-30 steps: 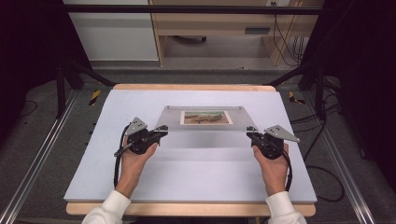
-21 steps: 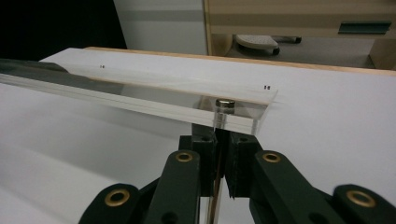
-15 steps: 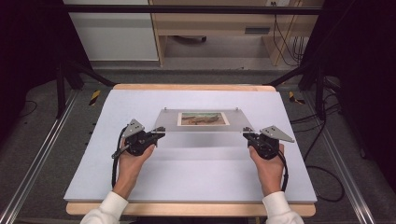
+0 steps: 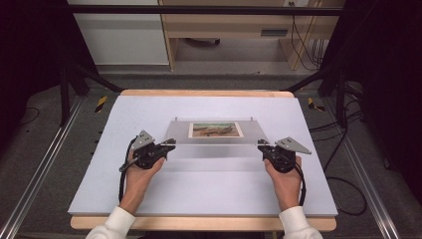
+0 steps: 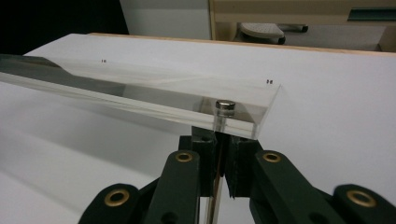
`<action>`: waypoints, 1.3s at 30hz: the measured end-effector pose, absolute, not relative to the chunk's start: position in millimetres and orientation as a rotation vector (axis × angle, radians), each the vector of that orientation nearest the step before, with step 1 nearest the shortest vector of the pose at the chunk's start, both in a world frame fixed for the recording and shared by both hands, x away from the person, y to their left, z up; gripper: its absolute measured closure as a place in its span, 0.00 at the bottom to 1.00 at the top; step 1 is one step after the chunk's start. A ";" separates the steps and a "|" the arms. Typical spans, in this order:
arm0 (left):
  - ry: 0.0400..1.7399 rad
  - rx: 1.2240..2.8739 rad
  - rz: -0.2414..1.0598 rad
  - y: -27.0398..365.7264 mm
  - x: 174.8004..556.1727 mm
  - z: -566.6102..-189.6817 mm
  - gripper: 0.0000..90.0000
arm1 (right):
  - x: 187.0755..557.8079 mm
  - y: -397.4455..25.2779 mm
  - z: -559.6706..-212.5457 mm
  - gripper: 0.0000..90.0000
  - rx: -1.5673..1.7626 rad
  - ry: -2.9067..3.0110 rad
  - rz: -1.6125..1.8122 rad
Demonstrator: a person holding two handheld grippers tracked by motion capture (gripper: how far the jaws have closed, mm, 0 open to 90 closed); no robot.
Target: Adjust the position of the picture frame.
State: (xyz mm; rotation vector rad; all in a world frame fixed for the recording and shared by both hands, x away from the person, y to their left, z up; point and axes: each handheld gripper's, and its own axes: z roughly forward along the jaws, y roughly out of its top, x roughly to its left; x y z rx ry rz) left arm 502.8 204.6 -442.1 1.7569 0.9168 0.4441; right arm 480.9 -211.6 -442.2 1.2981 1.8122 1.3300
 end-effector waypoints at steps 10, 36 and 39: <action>0.961 1.817 0.417 203.1 498.0 -450.8 0.93 | 476.3 -213.2 -455.1 0.94 1.343 1.861 1.317; 1.011 1.877 0.390 202.3 494.0 -470.6 0.93 | 473.1 -209.1 -470.6 0.94 1.396 1.949 1.225; 1.013 1.885 0.392 201.7 493.8 -471.5 0.93 | 473.5 -209.1 -472.1 0.94 1.398 1.956 1.216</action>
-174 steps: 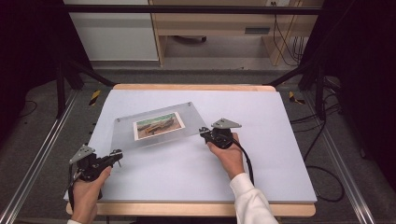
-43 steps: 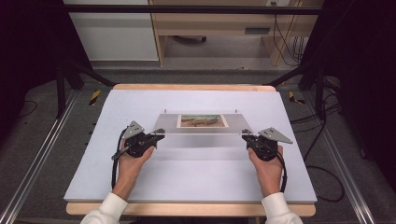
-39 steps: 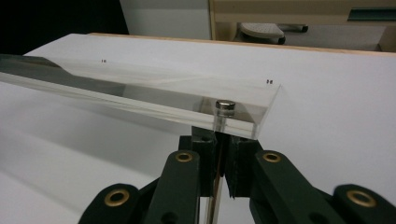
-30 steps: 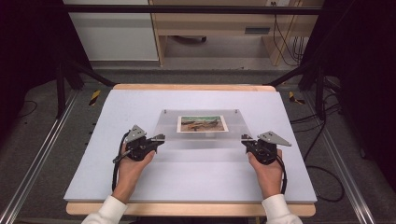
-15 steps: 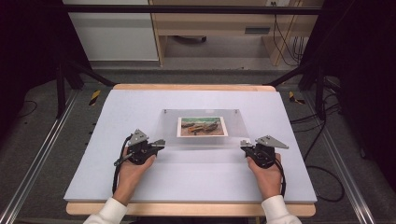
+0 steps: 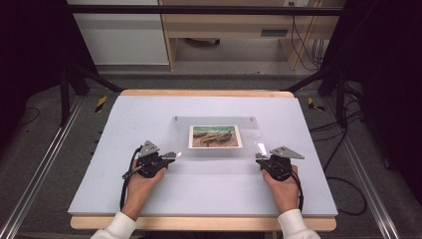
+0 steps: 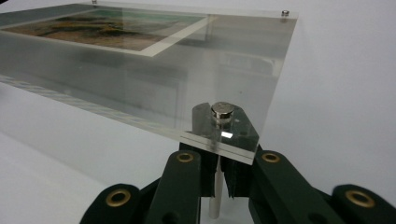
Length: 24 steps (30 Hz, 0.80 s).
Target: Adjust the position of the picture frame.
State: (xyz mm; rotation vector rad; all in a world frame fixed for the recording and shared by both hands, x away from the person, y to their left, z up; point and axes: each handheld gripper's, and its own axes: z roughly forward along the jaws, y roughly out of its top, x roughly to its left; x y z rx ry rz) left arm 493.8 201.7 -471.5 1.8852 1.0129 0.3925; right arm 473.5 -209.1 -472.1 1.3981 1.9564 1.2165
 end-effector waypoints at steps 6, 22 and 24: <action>1.011 1.902 0.398 200.5 493.8 -473.6 0.93 | 474.4 -209.5 -473.7 0.94 1.403 1.967 1.202; 1.016 1.920 0.400 198.6 493.4 -478.0 0.93 | 474.8 -209.7 -476.5 0.93 1.412 1.979 1.184; 1.022 1.918 0.416 198.2 493.7 -477.6 0.93 | 474.6 -209.0 -476.2 0.94 1.423 1.976 1.187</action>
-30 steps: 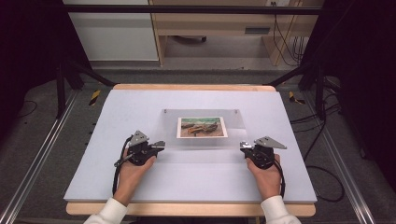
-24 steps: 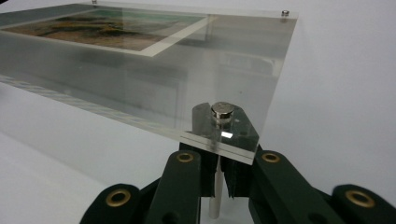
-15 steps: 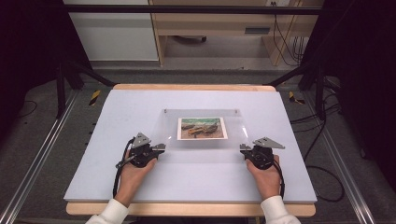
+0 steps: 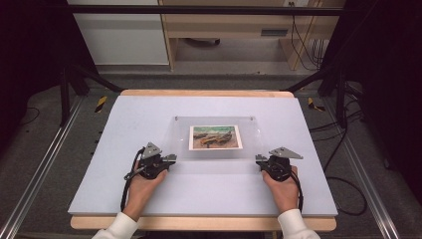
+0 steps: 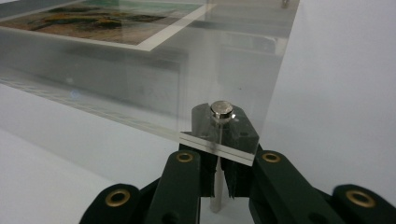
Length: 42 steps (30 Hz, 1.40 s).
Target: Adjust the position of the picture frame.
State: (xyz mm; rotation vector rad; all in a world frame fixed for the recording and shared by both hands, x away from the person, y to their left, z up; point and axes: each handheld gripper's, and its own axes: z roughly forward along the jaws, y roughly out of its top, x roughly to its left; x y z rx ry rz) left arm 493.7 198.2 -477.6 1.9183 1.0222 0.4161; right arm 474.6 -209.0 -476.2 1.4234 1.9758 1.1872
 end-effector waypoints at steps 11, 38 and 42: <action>1.035 1.912 0.401 199.2 492.9 -470.6 0.93 | 472.7 -208.1 -473.4 0.94 1.420 1.972 1.186; 0.958 1.974 0.342 214.4 465.5 -439.3 0.15 | 441.1 -223.8 -440.8 0.18 1.338 2.034 1.115; 0.922 1.994 0.354 211.8 471.7 -424.5 0.10 | 449.3 -226.7 -421.4 0.14 1.298 2.034 1.119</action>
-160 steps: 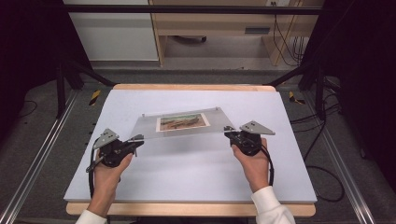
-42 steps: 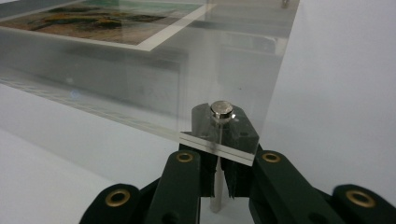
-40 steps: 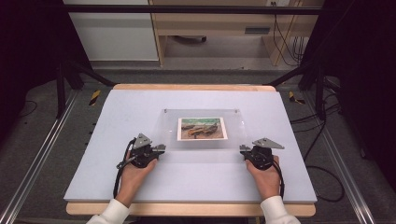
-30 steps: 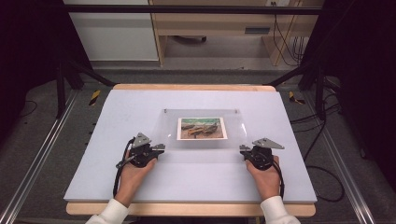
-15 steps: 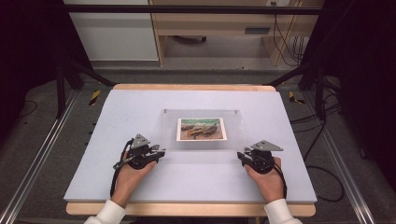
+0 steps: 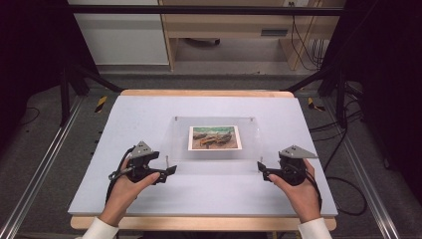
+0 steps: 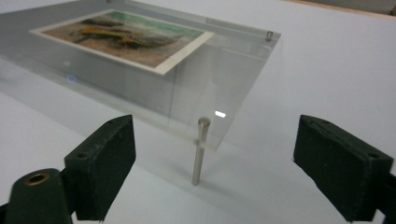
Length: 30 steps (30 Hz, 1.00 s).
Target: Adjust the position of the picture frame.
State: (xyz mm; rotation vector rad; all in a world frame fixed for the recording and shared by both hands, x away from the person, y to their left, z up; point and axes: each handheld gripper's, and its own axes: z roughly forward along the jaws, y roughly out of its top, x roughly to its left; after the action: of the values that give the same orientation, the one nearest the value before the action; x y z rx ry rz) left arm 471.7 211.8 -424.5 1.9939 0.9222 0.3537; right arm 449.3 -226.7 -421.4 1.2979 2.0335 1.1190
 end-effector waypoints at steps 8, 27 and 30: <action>0.986 2.004 0.371 208.4 501.0 -406.1 0.12 | 479.7 -217.3 -406.5 0.15 1.301 2.095 1.150; 1.086 1.990 0.321 211.9 520.2 -419.4 0.15 | 515.6 -211.4 -416.0 0.21 1.412 2.162 1.180; 1.096 1.979 0.300 212.2 519.5 -423.2 0.15 | 515.4 -214.0 -418.9 0.21 1.443 2.162 1.206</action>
State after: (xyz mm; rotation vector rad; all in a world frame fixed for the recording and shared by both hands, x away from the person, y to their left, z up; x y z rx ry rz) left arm 519.5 212.2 -423.2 1.9792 1.0963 0.3000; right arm 515.4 -214.0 -418.9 1.4433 2.1619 1.2059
